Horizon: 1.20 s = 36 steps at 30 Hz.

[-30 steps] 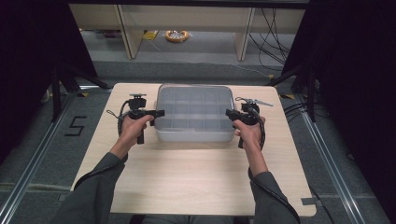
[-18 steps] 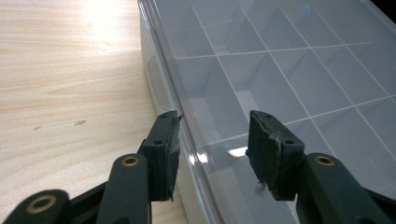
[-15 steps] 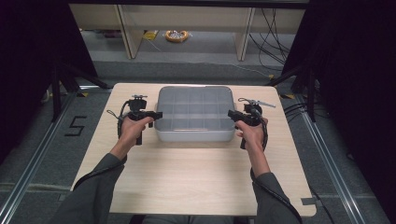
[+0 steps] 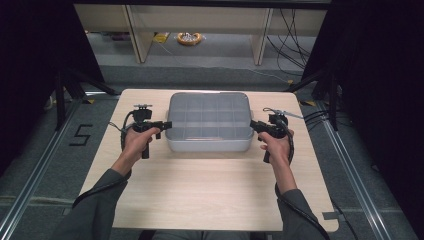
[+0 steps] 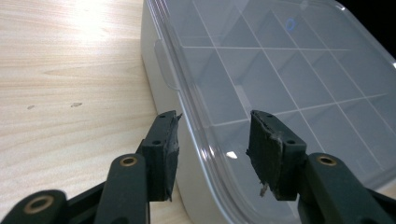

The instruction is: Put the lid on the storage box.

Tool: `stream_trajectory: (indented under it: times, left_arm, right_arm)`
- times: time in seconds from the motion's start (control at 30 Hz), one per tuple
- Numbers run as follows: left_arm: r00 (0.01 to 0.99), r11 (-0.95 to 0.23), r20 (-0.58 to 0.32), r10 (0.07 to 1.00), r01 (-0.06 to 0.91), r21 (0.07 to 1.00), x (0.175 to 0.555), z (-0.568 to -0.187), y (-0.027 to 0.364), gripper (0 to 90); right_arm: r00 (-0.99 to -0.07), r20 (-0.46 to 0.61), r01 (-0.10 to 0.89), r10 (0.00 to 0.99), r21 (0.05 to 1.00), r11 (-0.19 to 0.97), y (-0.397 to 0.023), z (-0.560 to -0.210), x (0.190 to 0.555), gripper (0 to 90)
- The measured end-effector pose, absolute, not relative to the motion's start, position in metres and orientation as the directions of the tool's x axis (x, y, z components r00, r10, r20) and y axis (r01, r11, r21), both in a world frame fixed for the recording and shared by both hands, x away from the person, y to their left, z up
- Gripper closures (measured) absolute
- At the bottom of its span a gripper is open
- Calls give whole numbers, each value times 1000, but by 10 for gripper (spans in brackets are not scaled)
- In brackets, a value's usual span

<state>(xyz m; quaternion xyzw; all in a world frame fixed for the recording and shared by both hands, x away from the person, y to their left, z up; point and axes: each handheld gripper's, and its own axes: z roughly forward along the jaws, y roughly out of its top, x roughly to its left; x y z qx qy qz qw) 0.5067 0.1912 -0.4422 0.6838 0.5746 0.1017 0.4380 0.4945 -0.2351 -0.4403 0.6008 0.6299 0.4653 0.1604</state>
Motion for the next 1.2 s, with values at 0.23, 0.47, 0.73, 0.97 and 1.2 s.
stream_trajectory:
  times: [0.23, 0.47, 0.73, 0.97, 1.2]
  left_arm:
    - [352, 47, -382, 855, 680, 732, 489, -442, 195, 462]
    - [389, 66, -419, 820, 664, 745, 470, -449, 194, 420]
    - [410, 35, -409, 815, 670, 741, 454, -450, 195, 359]
    - [411, 28, -403, 818, 670, 742, 445, -450, 198, 322]
    - [423, 14, -399, 814, 673, 740, 441, -451, 195, 303]
  right_arm:
    - [-231, 362, 601, 903, 783, -160, -244, -444, 484, 590]
    - [-291, 409, 589, 865, 789, -175, -240, -446, 464, 483]
    - [-315, 468, 602, 826, 771, -207, -238, -452, 446, 393]
    - [-291, 484, 620, 825, 752, -223, -238, -448, 439, 369]
    - [-302, 486, 635, 820, 744, -208, -235, -453, 438, 357]
